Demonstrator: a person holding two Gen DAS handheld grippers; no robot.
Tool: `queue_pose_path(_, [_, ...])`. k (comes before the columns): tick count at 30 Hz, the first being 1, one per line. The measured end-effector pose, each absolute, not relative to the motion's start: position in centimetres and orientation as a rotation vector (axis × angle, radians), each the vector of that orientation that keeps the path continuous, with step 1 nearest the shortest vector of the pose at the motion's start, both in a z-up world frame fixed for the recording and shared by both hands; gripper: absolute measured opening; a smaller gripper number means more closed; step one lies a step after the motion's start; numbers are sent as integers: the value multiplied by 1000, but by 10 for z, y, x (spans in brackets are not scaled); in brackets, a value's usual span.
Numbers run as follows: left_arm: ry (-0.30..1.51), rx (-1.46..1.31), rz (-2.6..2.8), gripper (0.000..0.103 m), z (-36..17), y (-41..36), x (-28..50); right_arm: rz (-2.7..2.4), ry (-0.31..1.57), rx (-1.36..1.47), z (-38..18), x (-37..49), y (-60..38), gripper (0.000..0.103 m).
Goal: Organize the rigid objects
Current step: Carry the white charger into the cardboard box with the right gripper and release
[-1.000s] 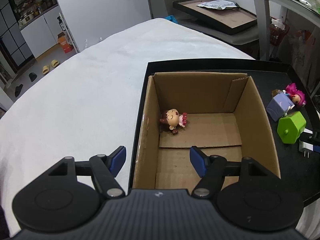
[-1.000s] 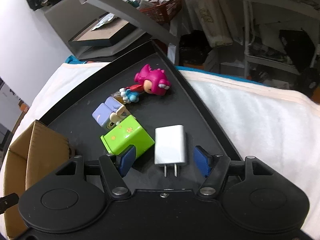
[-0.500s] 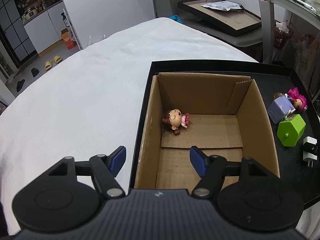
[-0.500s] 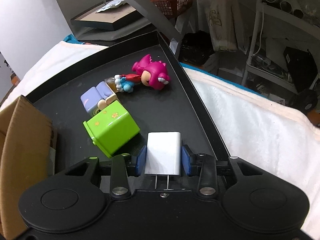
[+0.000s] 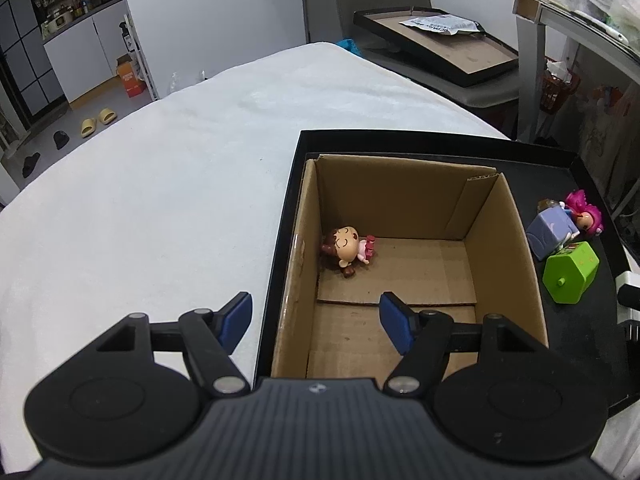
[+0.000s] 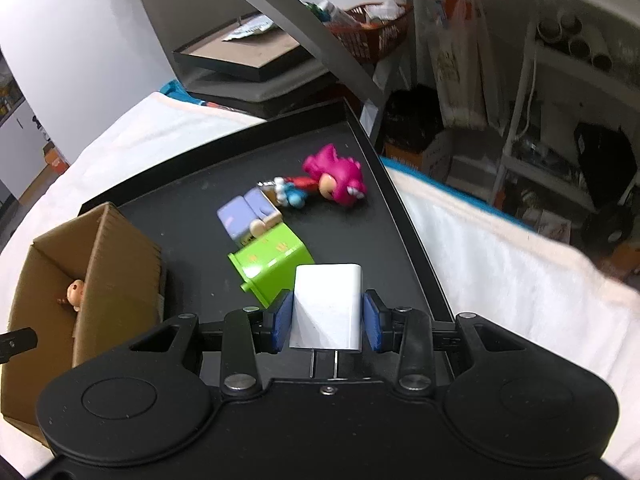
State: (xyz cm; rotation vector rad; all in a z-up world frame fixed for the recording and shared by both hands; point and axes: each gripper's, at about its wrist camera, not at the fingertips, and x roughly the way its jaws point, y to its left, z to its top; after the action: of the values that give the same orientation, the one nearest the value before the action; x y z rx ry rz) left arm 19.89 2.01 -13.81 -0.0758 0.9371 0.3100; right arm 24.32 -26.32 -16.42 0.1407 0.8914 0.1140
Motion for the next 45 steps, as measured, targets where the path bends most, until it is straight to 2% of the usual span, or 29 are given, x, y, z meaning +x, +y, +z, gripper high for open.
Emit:
queue_pose_path(11, [939,-109,303,68,-142,30,197,152,851,95,-134,234,-228,37])
queue_pose_path(18, [924,-145,300,62,-144,39,194,210,840,56,-118,229,-197,37])
queue_pose_path(22, [945,-174,304,43,-150,44,198,250,833,39,-109,227,-176,37])
queue_pose_path(27, [958,-224,303,31,-154,53,199,292,833,29,-103,225,-152,37])
queue_pose_path(31, [962,-243,283,14,-157,54,199,321,838,0,-100,224,-135,37])
queue_pose_path(35, [958,-233,288,10,-158,54,199,339,855,-32,-102,226,-120,37])
queue_pose_path(45, [949,-299,262,10,-160,65,197,372,887,-88,-111,230,-85,37])
